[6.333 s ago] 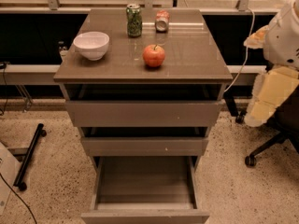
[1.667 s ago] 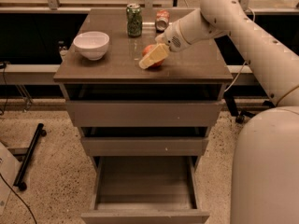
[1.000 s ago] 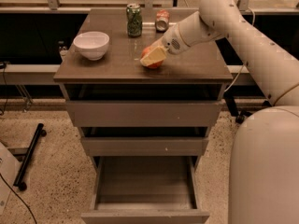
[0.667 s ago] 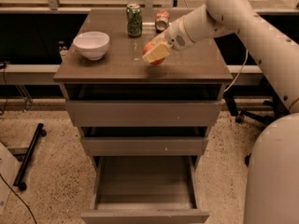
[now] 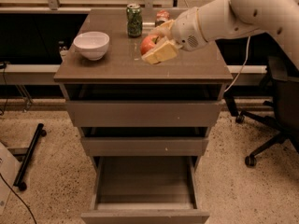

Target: Place apple into bottom drawer

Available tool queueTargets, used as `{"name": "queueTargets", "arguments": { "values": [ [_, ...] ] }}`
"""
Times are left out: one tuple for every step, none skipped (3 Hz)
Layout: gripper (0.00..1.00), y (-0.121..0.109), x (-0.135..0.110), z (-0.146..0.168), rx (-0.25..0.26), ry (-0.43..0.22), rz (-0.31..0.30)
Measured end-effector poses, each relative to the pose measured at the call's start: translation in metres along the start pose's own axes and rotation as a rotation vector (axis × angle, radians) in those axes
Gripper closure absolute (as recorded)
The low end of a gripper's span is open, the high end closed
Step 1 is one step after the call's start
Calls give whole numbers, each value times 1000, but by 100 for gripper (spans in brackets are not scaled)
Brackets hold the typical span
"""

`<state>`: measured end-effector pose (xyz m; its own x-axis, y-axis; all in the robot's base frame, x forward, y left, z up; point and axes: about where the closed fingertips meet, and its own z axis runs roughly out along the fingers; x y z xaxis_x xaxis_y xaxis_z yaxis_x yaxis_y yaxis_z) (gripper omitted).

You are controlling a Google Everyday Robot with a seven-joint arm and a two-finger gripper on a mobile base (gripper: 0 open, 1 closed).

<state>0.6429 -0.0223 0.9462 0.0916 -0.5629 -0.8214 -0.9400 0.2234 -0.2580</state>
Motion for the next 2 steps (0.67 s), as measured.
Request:
{"name": "queueTargets", "arguments": {
  "values": [
    [100,48,-11,-1,-32,-48,-1],
    [100,109,-5,30,-54,-44,5]
  ]
}}
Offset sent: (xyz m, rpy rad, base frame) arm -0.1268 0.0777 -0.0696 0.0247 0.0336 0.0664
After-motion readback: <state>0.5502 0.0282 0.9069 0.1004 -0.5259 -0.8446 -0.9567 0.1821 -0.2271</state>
